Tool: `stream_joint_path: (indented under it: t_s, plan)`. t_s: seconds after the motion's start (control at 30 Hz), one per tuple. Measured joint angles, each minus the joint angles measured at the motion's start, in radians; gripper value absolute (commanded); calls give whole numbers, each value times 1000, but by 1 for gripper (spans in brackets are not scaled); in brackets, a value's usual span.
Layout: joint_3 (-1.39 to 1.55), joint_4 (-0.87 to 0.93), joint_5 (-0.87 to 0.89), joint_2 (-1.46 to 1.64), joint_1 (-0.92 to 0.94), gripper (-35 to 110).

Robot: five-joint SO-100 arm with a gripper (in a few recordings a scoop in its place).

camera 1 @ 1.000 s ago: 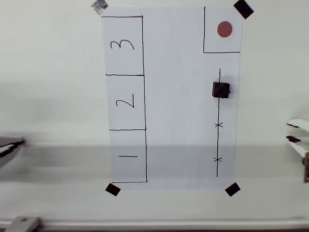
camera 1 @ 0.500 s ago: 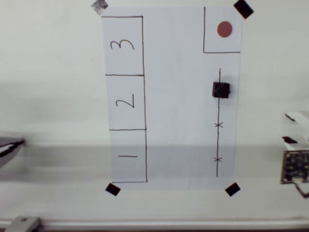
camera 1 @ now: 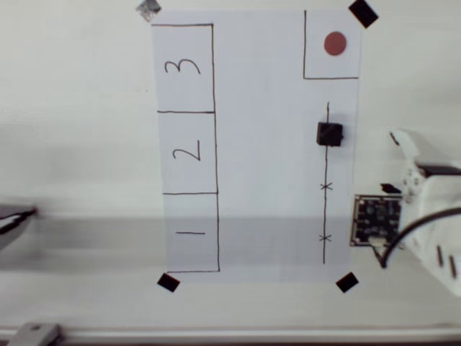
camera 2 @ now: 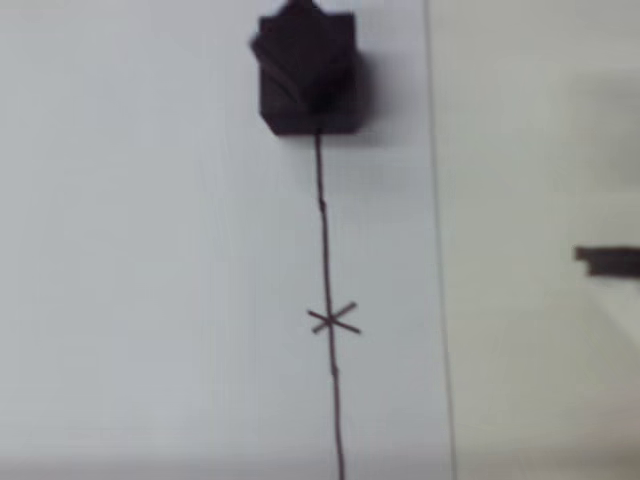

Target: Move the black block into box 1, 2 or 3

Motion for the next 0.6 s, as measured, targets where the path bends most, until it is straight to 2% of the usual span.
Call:
stream_joint_path:
  t_s: [0.6]
  plan:
    - [-308,0,-74,-376,84,30]
